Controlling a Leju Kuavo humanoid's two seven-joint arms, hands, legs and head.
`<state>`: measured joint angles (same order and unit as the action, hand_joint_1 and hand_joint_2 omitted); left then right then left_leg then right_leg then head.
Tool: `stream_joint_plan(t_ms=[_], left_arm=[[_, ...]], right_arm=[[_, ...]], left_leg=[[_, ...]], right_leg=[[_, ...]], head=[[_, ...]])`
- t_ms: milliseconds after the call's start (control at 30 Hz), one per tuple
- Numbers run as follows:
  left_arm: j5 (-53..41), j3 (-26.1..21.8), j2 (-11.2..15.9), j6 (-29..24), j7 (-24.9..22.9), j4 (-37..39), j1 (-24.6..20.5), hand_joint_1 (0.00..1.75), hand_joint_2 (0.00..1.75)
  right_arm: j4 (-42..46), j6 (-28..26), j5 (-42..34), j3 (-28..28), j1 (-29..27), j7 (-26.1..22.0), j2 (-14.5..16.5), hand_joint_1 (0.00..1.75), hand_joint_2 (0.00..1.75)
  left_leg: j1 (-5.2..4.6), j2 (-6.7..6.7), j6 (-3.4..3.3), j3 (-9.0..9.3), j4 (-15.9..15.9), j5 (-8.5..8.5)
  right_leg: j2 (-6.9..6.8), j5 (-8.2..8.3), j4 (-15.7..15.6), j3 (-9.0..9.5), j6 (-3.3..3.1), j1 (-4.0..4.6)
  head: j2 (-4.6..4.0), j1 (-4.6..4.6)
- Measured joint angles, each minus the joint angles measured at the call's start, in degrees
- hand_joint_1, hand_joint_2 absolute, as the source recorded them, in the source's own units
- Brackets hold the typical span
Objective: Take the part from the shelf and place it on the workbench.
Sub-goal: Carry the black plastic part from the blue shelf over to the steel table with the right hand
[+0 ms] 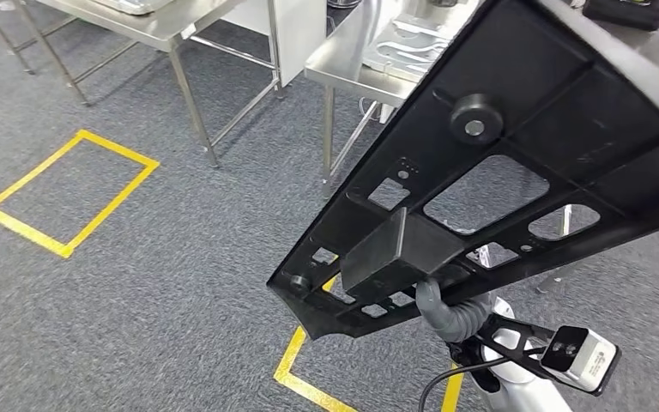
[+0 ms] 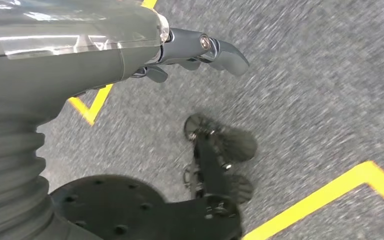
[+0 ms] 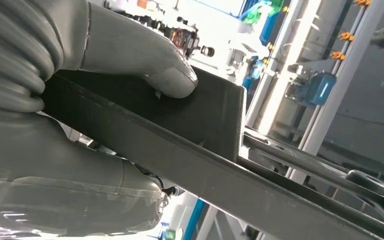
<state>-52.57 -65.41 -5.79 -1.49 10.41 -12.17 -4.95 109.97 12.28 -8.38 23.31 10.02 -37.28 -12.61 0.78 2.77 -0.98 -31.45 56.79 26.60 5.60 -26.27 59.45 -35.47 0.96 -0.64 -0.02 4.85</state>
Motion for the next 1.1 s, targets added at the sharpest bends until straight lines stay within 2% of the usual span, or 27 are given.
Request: stream_joint_plan(t_ms=[67,133,167,200,233,300,367,433,467,500,533,567,600,633,667,700,733,767,800,833,867,900,933,967,1000,1033,1100], left_arm=[[-0.25,0.01,-0.02,0.06,0.29,0.0,-0.02,0.0,1.75],[-0.42,0.02,0.01,0.13,0.38,0.0,0.06,0.0,1.75],[-0.54,0.02,0.02,0.14,0.39,0.0,0.06,0.0,1.75],[-0.64,0.02,0.02,0.16,0.38,0.0,0.04,0.0,1.75],[-0.72,0.03,0.01,0.19,0.37,0.0,0.01,0.0,1.75],[-0.76,0.05,-0.01,0.24,0.37,0.0,-0.02,0.0,1.75],[-0.75,0.06,-0.01,0.26,0.38,0.0,-0.04,0.0,1.75],[-0.74,0.08,-0.01,0.26,0.4,0.0,-0.14,0.0,1.75],[-0.74,0.09,-0.02,0.25,0.42,0.0,-0.21,0.0,1.75],[-0.74,0.1,-0.02,0.24,0.45,0.0,-0.25,0.0,1.75],[-0.74,0.1,-0.03,0.21,0.47,0.0,-0.26,0.0,1.75],[-0.74,0.1,-0.03,0.18,0.48,0.0,-0.22,0.0,1.75],[-0.75,0.11,-0.04,0.13,0.46,0.0,-0.13,0.0,1.75],[-0.75,0.11,-0.05,0.09,0.44,0.0,0.0,0.0,1.75],[-0.76,0.11,-0.07,0.03,0.4,0.0,0.12,0.0,1.75],[-0.76,0.12,-0.09,-0.02,0.36,0.0,0.2,0.0,1.75],[-0.76,0.11,-0.09,-0.07,0.31,0.0,0.23,0.0,1.75],[-0.76,0.11,-0.09,-0.11,0.27,0.0,0.24,0.0,1.75],[-0.76,0.11,-0.07,-0.13,0.22,0.0,0.23,0.0,1.75],[-0.76,0.11,-0.06,-0.15,0.17,0.0,0.24,0.0,1.75],[-0.76,0.11,-0.05,-0.17,0.12,0.0,0.26,0.0,1.75],[-0.76,0.11,-0.04,-0.17,0.07,0.0,0.26,0.0,1.75],[-0.76,0.11,-0.05,-0.16,0.05,0.0,0.23,0.0,1.75],[-0.76,0.12,-0.08,-0.15,0.04,0.0,0.18,0.0,1.75],[-0.76,0.12,-0.1,-0.13,0.06,0.0,0.11,0.0,1.75],[-0.76,0.12,-0.13,-0.11,0.09,0.0,0.05,0.0,1.75],[-0.76,0.1,-0.13,-0.07,0.13,0.0,0.07,0.0,1.75]], right_arm=[[0.0,-0.41,0.01,-0.01,-0.04,-0.01,0.09,1.75,1.75],[-0.05,-0.71,0.0,-0.02,-0.26,-0.01,0.21,1.75,1.75],[-0.09,-0.75,-0.01,-0.02,-0.4,-0.01,0.24,1.75,1.75],[-0.13,-0.74,-0.01,-0.03,-0.52,-0.01,0.24,1.75,1.75],[-0.15,-0.72,-0.01,-0.04,-0.61,-0.01,0.24,1.75,1.75],[-0.16,-0.63,0.06,-0.07,-0.7,-0.01,0.24,1.75,1.75],[-0.15,-0.45,0.24,-0.08,-0.8,-0.01,0.24,1.75,1.75],[-0.13,-0.1,0.43,-0.16,-1.09,-0.01,0.19,1.75,1.75],[-0.08,0.07,0.5,-0.21,-1.24,-0.01,0.14,1.75,1.75],[-0.02,0.2,0.57,-0.25,-1.33,-0.01,0.06,1.75,1.75],[0.04,0.27,0.66,-0.27,-1.36,-0.01,-0.02,1.75,1.75],[0.08,0.3,0.76,-0.27,-1.39,-0.01,-0.09,1.75,1.75],[0.08,0.3,0.87,-0.27,-1.43,-0.01,-0.14,1.75,1.75],[0.07,0.31,1.01,-0.27,-1.51,-0.01,-0.15,1.75,1.75],[0.05,0.34,1.1,-0.27,-1.59,-0.01,-0.16,1.75,1.75],[0.04,0.39,1.19,-0.27,-1.66,-0.01,-0.16,1.75,1.75],[0.04,0.45,1.26,-0.27,-1.7,-0.01,-0.16,1.75,1.75],[0.04,0.51,1.3,-0.27,-1.72,-0.01,-0.16,1.75,1.75],[0.03,0.55,1.33,-0.27,-1.71,-0.01,-0.16,1.75,1.75],[0.03,0.57,1.37,-0.27,-1.71,-0.01,-0.17,1.75,1.75],[0.02,0.58,1.39,-0.27,-1.72,-0.01,-0.17,1.75,1.75],[0.02,0.59,1.41,-0.28,-1.76,-0.01,-0.17,1.75,1.75],[0.02,0.61,1.43,-0.33,-1.83,-0.01,-0.17,1.75,1.75],[0.02,0.66,1.43,-0.44,-1.93,-0.01,-0.17,1.75,1.75],[0.03,0.7,1.42,-0.58,-1.96,-0.01,-0.17,1.75,1.75],[0.04,0.77,1.4,-0.72,-1.93,-0.01,-0.17,1.75,1.75],[0.05,0.95,1.39,-0.86,-1.89,-0.01,-0.1,1.75,1.75]], left_leg=[[-0.01,-1.61,-0.45,0.3,-0.38,-0.06],[-0.17,-3.21,-0.54,0.34,-0.32,0.1],[-0.21,-3.99,-0.5,0.37,-0.28,0.21],[-0.22,-4.73,-0.41,0.45,-0.22,0.36],[-0.21,-5.41,-0.28,0.6,-0.17,0.54],[-0.39,-6.57,0.21,1.05,-0.05,1.05],[-0.63,-7.55,0.87,1.47,0.01,1.52],[-0.61,-8.54,1.54,1.85,-0.08,1.84],[-0.48,-8.27,1.89,1.95,0.18,2.24],[-0.36,-7.4,2.17,1.72,1.08,3.02],[-0.23,-6.1,2.4,0.8,3.35,4.5],[-0.15,-4.62,2.53,-0.77,6.82,6.42],[-0.14,-3.76,2.61,-2.79,11.01,8.36],[-0.13,-3.36,2.67,-4.75,14.85,9.73],[-0.13,-3.24,2.66,-5.96,16.89,9.92],[-0.13,-3.14,2.59,-6.17,16.74,8.89],[-0.13,-2.88,2.43,-5.33,14.28,6.84],[-0.12,-1.98,2.21,-3.76,10.29,4.33],[-0.04,-0.32,1.9,-2.23,6.34,2.47],[0.02,1.11,1.63,-1.08,3.34,1.27],[-0.02,2.21,1.33,-0.48,1.62,0.81],[-0.1,2.51,1.03,-0.31,1.16,0.94],[-0.17,1.84,0.74,-0.2,0.96,0.8],[-0.16,1.09,0.35,0.0,0.67,0.61],[-0.08,0.36,-0.03,0.23,0.31,0.38],[-0.01,-0.46,-0.41,0.39,-0.06,0.18],[-0.16,-2.05,-0.87,0.5,-0.33,0.09]], right_leg=[[-3.5,-3.15,6.13,-3.06,0.32,0.07],[-4.92,-5.7,13.23,-6.79,0.7,-0.28],[-5.17,-5.61,14.55,-7.56,0.85,-0.46],[-5.43,-4.47,13.52,-7.09,0.95,-0.6],[-5.98,-2.65,10.39,-5.46,0.96,-0.68],[-8.47,0.42,2.26,-1.07,0.69,-0.46],[-9.67,1.15,-1.55,0.96,0.16,0.02],[-8.4,1.12,-1.67,0.91,-0.45,0.26],[-7.8,1.2,-1.84,0.97,-0.76,0.2],[-7.23,1.31,-2.01,1.06,-1.1,0.1],[-6.66,1.41,-2.19,1.17,-1.42,-0.03],[-6.11,1.42,-2.24,1.2,-1.65,-0.03],[-5.48,1.4,-2.23,1.2,-1.82,0.04],[-4.73,1.38,-2.22,1.21,-1.92,0.14],[-3.93,1.37,-2.19,1.24,-1.95,0.23],[-3.1,1.36,-2.13,1.3,-1.94,0.29],[-2.29,1.33,-2.06,1.39,-1.9,0.32],[-1.53,1.29,-1.97,1.45,-1.82,0.3],[-0.82,1.23,-1.81,1.4,-1.66,0.34],[-0.1,1.24,-1.67,1.24,-1.41,0.27],[0.58,1.29,-1.59,1.0,-1.06,0.14],[1.27,1.42,-1.58,0.76,-0.65,-0.02],[2.02,1.6,-1.7,0.59,-0.2,-0.16],[2.13,1.6,-1.63,0.48,0.11,-0.22],[1.26,1.15,-0.96,0.12,0.34,-0.11],[-0.22,0.05,0.84,-0.75,0.5,0.04],[-3.77,-3.6,7.91,-4.2,0.71,0.03]], head=[[0.0,-0.01],[0.0,-0.02],[0.0,-0.02],[0.0,-0.02],[0.0,-0.02],[0.0,-0.01],[0.0,-0.01],[0.0,-0.01],[0.0,-0.01],[0.0,-0.01],[0.0,0.0],[0.0,0.0],[0.0,0.01],[0.0,0.01],[0.0,0.01],[0.0,0.01],[0.0,0.01],[0.0,0.0],[0.0,-0.01],[0.0,-0.01],[0.0,-0.01],[0.0,-0.01],[0.0,-0.01],[0.0,-0.01],[0.0,-0.01],[0.0,-0.02],[0.0,-0.02]])
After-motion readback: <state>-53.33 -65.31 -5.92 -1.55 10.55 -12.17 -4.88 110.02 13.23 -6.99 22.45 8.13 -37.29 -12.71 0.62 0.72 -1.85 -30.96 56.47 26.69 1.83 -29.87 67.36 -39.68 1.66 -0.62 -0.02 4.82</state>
